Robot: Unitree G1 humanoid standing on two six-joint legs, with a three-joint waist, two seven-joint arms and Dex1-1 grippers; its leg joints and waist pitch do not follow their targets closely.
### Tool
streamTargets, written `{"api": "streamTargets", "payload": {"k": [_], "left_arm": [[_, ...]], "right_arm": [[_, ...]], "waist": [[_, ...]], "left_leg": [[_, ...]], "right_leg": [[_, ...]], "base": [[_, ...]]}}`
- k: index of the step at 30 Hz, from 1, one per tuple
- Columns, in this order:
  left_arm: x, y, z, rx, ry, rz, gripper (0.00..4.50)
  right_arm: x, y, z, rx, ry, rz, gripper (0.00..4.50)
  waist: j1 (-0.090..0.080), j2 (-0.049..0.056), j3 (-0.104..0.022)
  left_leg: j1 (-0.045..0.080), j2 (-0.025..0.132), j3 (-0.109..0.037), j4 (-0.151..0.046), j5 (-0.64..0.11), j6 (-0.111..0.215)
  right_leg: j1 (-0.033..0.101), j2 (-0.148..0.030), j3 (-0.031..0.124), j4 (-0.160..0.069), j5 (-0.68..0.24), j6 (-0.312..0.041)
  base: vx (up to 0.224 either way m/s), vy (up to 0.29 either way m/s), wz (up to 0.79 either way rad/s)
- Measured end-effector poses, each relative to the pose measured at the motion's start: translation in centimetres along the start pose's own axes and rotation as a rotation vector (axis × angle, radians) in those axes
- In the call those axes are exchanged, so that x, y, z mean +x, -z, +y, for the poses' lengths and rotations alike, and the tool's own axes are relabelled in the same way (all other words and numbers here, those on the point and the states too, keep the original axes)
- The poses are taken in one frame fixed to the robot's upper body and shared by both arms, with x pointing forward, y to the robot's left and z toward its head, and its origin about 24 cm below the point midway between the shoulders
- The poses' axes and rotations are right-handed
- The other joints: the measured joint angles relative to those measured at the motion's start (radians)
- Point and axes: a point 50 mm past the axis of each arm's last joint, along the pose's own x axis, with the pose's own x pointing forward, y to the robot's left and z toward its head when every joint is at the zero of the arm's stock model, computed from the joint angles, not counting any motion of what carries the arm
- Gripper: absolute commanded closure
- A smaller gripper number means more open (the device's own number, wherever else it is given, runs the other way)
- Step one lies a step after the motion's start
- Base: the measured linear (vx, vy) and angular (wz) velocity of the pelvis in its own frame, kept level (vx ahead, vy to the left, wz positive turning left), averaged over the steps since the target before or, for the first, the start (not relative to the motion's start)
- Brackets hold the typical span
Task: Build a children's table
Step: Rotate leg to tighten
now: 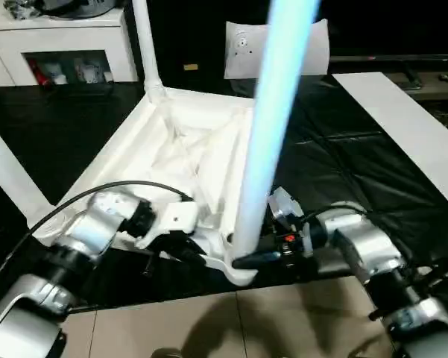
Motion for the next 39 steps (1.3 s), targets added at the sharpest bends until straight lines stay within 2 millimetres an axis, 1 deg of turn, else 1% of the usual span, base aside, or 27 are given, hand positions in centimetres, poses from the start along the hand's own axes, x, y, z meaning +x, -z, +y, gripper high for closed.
{"api": "streamTargets", "payload": {"k": [2, 5, 6, 8, 10, 13, 15, 18, 20, 21, 24, 29, 30, 31, 33, 34, 35, 36, 37, 38, 39], "left_arm": [[-0.1, 0.2, 0.1, -0.025, -0.051, -0.003, 4.5], [0.0, 0.4, 0.3, -0.098, -0.157, -0.027, 4.5], [0.1, 0.4, 0.4, -0.118, -0.189, -0.035, 4.5], [0.4, 0.3, 0.5, -0.149, -0.239, -0.049, 4.5], [0.6, 0.2, 0.6, -0.176, -0.282, -0.06, 4.5], [1.1, -0.1, 1.2, -0.231, -0.392, -0.064, 4.5], [2.0, -0.7, 1.7, -0.277, -0.478, -0.082, 4.5], [3.3, -1.5, 2.3, -0.33, -0.567, -0.112, 4.5], [3.8, -1.9, 2.6, -0.346, -0.597, -0.116, 4.5], [4.2, -2.3, 3.0, -0.36, -0.625, -0.115, 4.5], [4.8, -2.9, 3.8, -0.377, -0.668, -0.108, 4.5], [4.9, -3.0, 4.1, -0.364, -0.67, -0.098, 4.5], [4.8, -3.0, 4.1, -0.359, -0.67, -0.097, 4.5], [4.7, -2.9, 4.1, -0.348, -0.669, -0.091, 4.5], [4.5, -2.7, 4.1, -0.324, -0.66, -0.088, 4.5], [4.3, -2.6, 4.1, -0.312, -0.654, -0.085, 4.5], [4.1, -2.5, 4.1, -0.303, -0.653, -0.083, 4.5], [3.8, -2.3, 4.2, -0.293, -0.653, -0.079, 4.5], [3.6, -2.2, 4.2, -0.286, -0.651, -0.079, 4.5], [3.5, -2.1, 4.2, -0.263, -0.645, -0.077, 4.5], [3.4, -2.0, 4.2, -0.256, -0.643, -0.076, 4.5]], "right_arm": [[0.2, 0.1, -0.3, 0.011, 0.075, -0.025, 2.46], [0.8, 0.2, -0.8, 0.021, 0.223, -0.054, 2.46], [1.0, 0.2, -1.0, 0.025, 0.268, -0.062, 2.46], [1.1, 0.1, -1.4, 0.032, 0.346, -0.077, 2.47], [1.4, 0.0, -1.7, 0.04, 0.406, -0.091, 2.48], [2.4, -0.2, -2.6, 0.064, 0.564, -0.127, 2.49], [2.9, -0.5, -3.6, 0.095, 0.692, -0.145, 2.49], [3.3, -1.0, -4.7, 0.137, 0.835, -0.155, 2.49], [3.5, -1.2, -5.0, 0.144, 0.879, -0.153, 2.49], [3.7, -1.5, -5.4, 0.157, 0.929, -0.152, 2.49], [4.1, -1.8, -6.1, 0.179, 1.017, -0.155, 2.49], [4.3, -1.9, -6.3, 0.18, 1.05, -0.158, 2.49], [4.2, -1.9, -6.3, 0.179, 1.049, -0.159, 2.14], [4.2, -1.8, -6.2, 0.18, 1.05, -0.163, 1.93], [4.0, -1.7, -6.1, 0.193, 1.03, -0.197, 1.93], [4.0, -1.5, -5.8, 0.195, 1.012, -0.215, 1.69], [3.9, -1.2, -5.6, 0.197, 0.995, -0.23, 1.6], [3.8, -0.7, -5.2, 0.2, 0.975, -0.238, 1.54], [3.7, -0.4, -5.0, 0.196, 0.959, -0.242, 1.54], [3.2, -0.2, -4.5, 0.17, 0.929, -0.244, 1.38], [3.0, -0.1, -4.4, 0.162, 0.92, -0.243, 1.38]], "waist": [[-0.015, 0.0, 0.0], [-0.049, -0.001, 0.0], [-0.057, -0.001, 0.0], [-0.068, -0.001, 0.0], [-0.074, -0.001, 0.0], [-0.087, -0.001, 0.0], [-0.091, -0.001, 0.0], [-0.092, -0.001, 0.0], [-0.089, -0.001, 0.0], [-0.083, -0.001, 0.0], [-0.08, -0.001, 0.0], [-0.077, -0.001, 0.0], [-0.077, -0.001, 0.0], [-0.077, -0.001, 0.0], [-0.076, -0.001, 0.0], [-0.077, -0.001, 0.0], [-0.079, -0.001, 0.0], [-0.083, -0.001, 0.0], [-0.083, 0.0, 0.0], [-0.082, -0.001, 0.0], [-0.081, -0.001, 0.0]], "left_leg": [[0.0, -0.001, 0.0, 0.0, 0.001, -0.001], [0.0, -0.001, 0.001, 0.001, 0.003, 0.0], [0.0, -0.001, 0.002, 0.001, 0.003, 0.0], [0.0, -0.002, 0.002, 0.001, 0.003, 0.0], [0.0, -0.002, 0.002, 0.0, 0.003, 0.0], [0.001, -0.002, 0.002, -0.002, 0.003, 0.0], [0.001, -0.002, 0.002, -0.001, 0.003, 0.0], [0.0, -0.002, 0.002, -0.002, 0.002, 0.0], [0.0, -0.002, 0.002, -0.002, 0.002, 0.001], [0.0, -0.003, 0.002, -0.003, 0.003, 0.001], [-0.001, -0.003, 0.001, -0.003, 0.003, 0.001], [-0.001, -0.002, 0.001, -0.004, 0.003, 0.003], [-0.001, -0.002, 0.001, -0.004, 0.003, 0.003], [-0.001, -0.002, 0.001, -0.004, 0.003, 0.003], [-0.001, -0.002, 0.001, -0.005, 0.003, 0.003], [-0.001, -0.002, 0.001, -0.006, 0.003, 0.003], [-0.001, -0.002, 0.001, -0.006, 0.003, 0.004], [-0.001, -0.002, 0.001, -0.006, 0.004, 0.005], [-0.001, -0.002, 0.001, -0.006, 0.004, 0.005], [-0.001, -0.002, 0.001, -0.007, 0.004, 0.005], [-0.001, -0.002, 0.001, -0.007, 0.004, 0.005]], "right_leg": [[0.0, 0.0, 0.0, -0.001, 0.001, 0.001], [0.001, 0.0, 0.0, -0.005, 0.001, 0.001], [0.001, 0.0, 0.001, -0.005, 0.001, 0.001], [0.001, 0.0, 0.0, -0.006, 0.001, 0.001], [0.001, 0.0, 0.0, -0.005, 0.001, 0.001], [0.001, 0.001, 0.0, -0.005, 0.002, 0.001], [0.001, 0.0, 0.001, -0.005, 0.002, 0.001], [0.001, 0.0, 0.001, -0.006, 0.002, 0.001], [0.001, 0.0, 0.001, -0.006, 0.002, 0.001], [0.001, 0.0, 0.001, -0.005, 0.002, 0.001], [0.001, 0.0, 0.0, -0.005, 0.002, 0.001], [0.001, -0.001, 0.001, -0.006, 0.002, 0.001], [0.001, -0.001, 0.001, -0.006, 0.002, 0.001], [0.001, -0.001, 0.001, -0.006, 0.002, 0.001], [0.001, -0.001, 0.001, -0.005, 0.002, 0.001], [0.0, -0.001, 0.001, -0.005, 0.002, 0.001], [0.0, -0.001, 0.001, -0.005, 0.002, 0.001], [0.0, 0.0, 0.001, -0.005, 0.003, 0.001], [-0.001, 0.001, 0.001, -0.005, 0.003, 0.001], [-0.001, 0.001, 0.0, -0.005, 0.003, 0.001], [-0.001, 0.001, 0.0, -0.005, 0.003, 0.001]], "base": [[0.0, 0.0, 0.0], [0.0, 0.0, 0.0], [0.0, 0.0, 0.0], [0.0, 0.0, 0.0], [0.0, 0.0, 0.0], [0.0, 0.0, 0.0], [0.0, 0.0, 0.0], [0.0, 0.0, 0.0], [0.0, 0.0, 0.0], [0.0, 0.0, 0.0], [0.0, 0.0, 0.0], [0.0, 0.0, 0.0], [0.0, 0.0, 0.0], [0.0, 0.0, 0.0], [0.0, 0.0, 0.0], [0.0, 0.0, 0.0], [0.0, 0.0, 0.0], [0.0, 0.0, 0.0], [0.0, 0.0, 0.0], [0.0, 0.0, 0.0], [0.0, 0.0, 0.0]]}}
